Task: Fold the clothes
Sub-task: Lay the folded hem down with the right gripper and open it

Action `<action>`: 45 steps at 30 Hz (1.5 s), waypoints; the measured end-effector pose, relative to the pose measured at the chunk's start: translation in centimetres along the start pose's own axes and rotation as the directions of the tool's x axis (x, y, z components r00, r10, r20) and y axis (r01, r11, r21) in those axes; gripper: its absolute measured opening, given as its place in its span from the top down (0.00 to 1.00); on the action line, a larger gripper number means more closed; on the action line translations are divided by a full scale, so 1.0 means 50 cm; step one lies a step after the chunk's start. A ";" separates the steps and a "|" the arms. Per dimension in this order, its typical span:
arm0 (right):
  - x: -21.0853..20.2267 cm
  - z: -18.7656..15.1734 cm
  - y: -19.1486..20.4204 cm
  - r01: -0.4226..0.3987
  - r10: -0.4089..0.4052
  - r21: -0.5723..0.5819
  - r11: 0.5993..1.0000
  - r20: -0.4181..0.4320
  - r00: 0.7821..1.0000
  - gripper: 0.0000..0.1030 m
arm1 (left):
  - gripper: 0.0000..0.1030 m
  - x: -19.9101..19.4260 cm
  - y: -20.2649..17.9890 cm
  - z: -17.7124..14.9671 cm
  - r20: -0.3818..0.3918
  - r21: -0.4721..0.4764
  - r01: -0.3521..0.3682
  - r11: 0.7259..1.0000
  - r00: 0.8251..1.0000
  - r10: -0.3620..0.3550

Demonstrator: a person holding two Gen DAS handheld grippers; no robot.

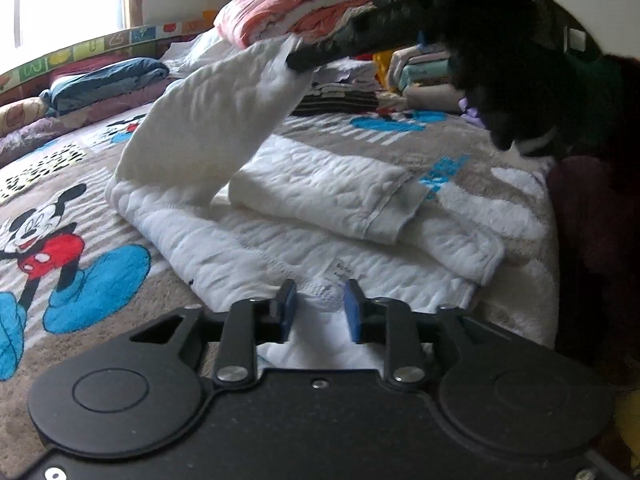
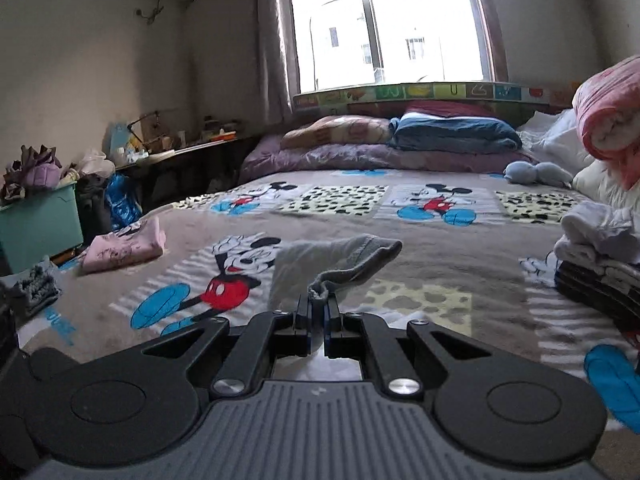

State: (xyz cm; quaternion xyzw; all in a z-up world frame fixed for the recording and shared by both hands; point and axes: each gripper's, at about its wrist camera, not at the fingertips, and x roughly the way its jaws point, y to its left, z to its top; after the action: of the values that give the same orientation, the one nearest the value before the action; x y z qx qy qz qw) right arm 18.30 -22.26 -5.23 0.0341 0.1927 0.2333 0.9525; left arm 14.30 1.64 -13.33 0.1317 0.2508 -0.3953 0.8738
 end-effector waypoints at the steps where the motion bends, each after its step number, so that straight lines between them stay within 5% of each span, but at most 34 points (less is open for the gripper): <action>1: 0.001 -0.002 0.001 0.000 0.000 0.006 1.000 -0.002 1.000 0.93 | 0.65 -0.004 -0.001 0.001 0.008 0.002 0.010 1.000 1.000 -0.010; 7: -0.002 -0.008 -0.014 0.016 -0.016 0.036 0.999 0.005 1.000 0.93 | 0.61 -0.054 0.026 0.015 0.104 -0.022 0.091 0.996 0.991 -0.088; 12: -0.003 -0.010 -0.029 0.018 -0.019 0.053 0.998 0.007 1.000 0.93 | 0.62 -0.086 0.132 0.025 0.223 -0.176 0.001 0.984 0.974 0.039; 15: -0.005 -0.013 -0.039 0.022 -0.023 0.073 0.997 0.008 1.000 0.93 | 0.63 -0.057 0.184 0.028 0.202 -0.219 -0.088 0.972 0.970 0.134; 19: -0.009 -0.016 -0.055 0.020 -0.021 0.096 0.995 0.009 1.000 0.93 | 0.63 0.001 0.219 0.049 0.163 -0.189 -0.141 0.972 0.971 0.173; 26: -0.006 -0.022 -0.087 0.001 -0.003 0.183 0.983 0.007 1.000 0.93 | 0.63 0.094 0.275 0.086 0.150 -0.185 -0.124 0.975 0.977 0.153; 33: -0.001 -0.040 -0.138 -0.047 0.040 0.359 0.932 0.029 0.999 0.93 | 0.62 0.182 0.312 0.100 0.045 -0.203 -0.073 0.977 0.996 0.083; 45: -0.021 -0.010 -0.033 -0.019 0.014 0.086 0.996 0.061 0.998 0.93 | 0.62 0.216 0.329 0.104 -0.020 -0.244 -0.012 0.970 1.000 0.007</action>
State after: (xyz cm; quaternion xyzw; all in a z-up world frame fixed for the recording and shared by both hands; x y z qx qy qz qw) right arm 17.96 -24.20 -5.60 0.0837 0.1736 0.2314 0.9536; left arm 34.56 3.42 -14.26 0.0283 0.3050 -0.3560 0.8829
